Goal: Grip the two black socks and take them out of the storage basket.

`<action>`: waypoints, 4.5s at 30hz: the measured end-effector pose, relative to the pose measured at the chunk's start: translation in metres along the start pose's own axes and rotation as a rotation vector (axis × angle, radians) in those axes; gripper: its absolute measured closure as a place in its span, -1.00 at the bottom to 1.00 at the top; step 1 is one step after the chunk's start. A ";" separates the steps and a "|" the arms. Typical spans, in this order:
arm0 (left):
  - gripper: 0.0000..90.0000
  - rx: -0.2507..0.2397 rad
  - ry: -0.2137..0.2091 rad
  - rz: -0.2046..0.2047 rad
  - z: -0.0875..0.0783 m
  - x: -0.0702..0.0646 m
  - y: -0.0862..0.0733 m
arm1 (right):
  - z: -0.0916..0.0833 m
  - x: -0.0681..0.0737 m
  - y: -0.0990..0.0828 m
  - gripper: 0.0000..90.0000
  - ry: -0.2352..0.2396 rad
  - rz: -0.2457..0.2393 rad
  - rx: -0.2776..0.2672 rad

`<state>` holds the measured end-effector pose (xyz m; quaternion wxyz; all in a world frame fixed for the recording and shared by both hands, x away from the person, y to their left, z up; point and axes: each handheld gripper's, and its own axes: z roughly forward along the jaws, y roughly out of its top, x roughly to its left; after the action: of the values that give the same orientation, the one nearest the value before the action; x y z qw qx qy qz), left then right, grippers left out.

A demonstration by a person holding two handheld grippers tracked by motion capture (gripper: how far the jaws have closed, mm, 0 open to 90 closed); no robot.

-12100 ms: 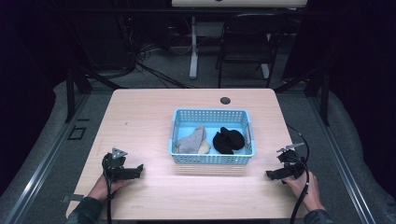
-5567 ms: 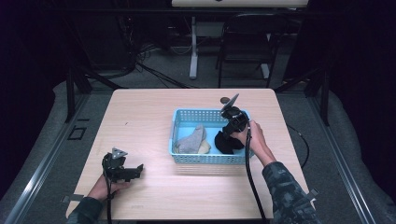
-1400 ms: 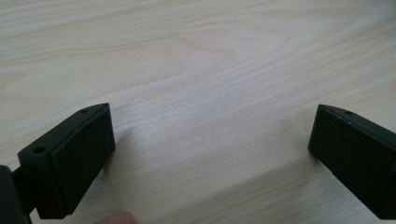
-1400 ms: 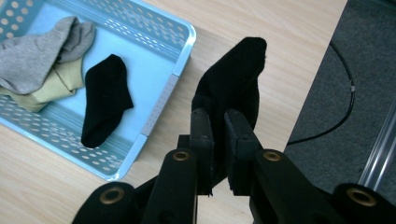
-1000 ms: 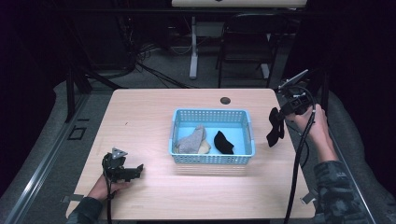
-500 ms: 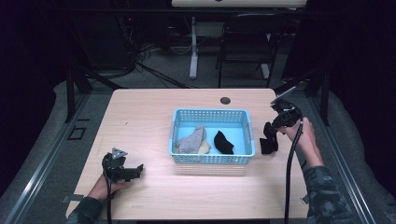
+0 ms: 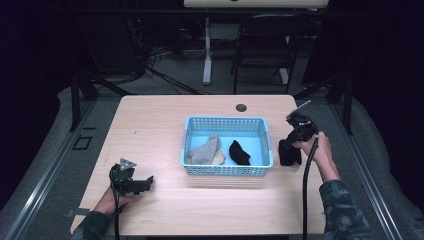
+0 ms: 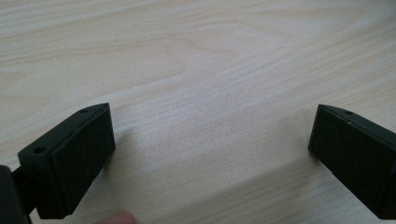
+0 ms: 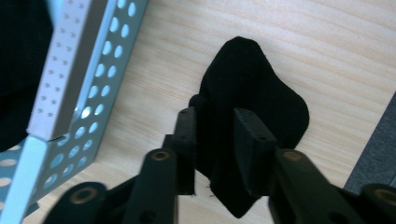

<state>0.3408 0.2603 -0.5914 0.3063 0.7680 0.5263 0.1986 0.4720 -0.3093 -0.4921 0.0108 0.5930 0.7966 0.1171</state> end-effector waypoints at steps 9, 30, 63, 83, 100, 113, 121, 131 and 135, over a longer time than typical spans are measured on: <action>-0.99 -0.001 0.000 0.000 0.000 0.000 0.000 | -0.026 0.002 0.000 -0.10 0.030 -0.038 -0.052; -0.99 0.000 0.000 -0.001 0.000 0.000 0.000 | -0.065 0.069 0.018 -0.86 0.064 -0.210 -0.150; -0.99 -0.002 0.000 0.000 0.000 0.000 0.000 | 0.032 0.157 0.048 -0.41 0.059 -0.359 0.027; -0.99 -0.001 0.000 0.001 0.000 0.000 0.000 | 0.059 0.163 0.044 0.68 0.026 -0.361 0.134; -0.99 -0.001 0.000 0.001 0.000 0.000 0.000 | 0.013 0.157 0.045 0.75 0.055 -0.363 0.058; -0.99 -0.002 0.000 -0.001 0.000 0.000 0.000 | -0.020 0.152 0.049 0.75 0.057 -0.352 -0.017; -0.99 -0.002 0.000 0.001 0.000 0.000 0.000 | -0.039 0.149 0.051 0.75 0.058 -0.361 -0.039; -0.99 -0.001 0.000 -0.001 0.000 0.000 0.000 | -0.068 0.139 0.054 0.75 0.050 -0.347 -0.084; -0.99 -0.002 0.000 0.000 0.000 0.000 0.000 | -0.079 0.132 0.052 0.75 0.045 -0.334 -0.100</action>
<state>0.3409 0.2602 -0.5914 0.3071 0.7676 0.5261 0.1992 0.4694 -0.1835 -0.3893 0.0419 0.4484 0.8773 0.1662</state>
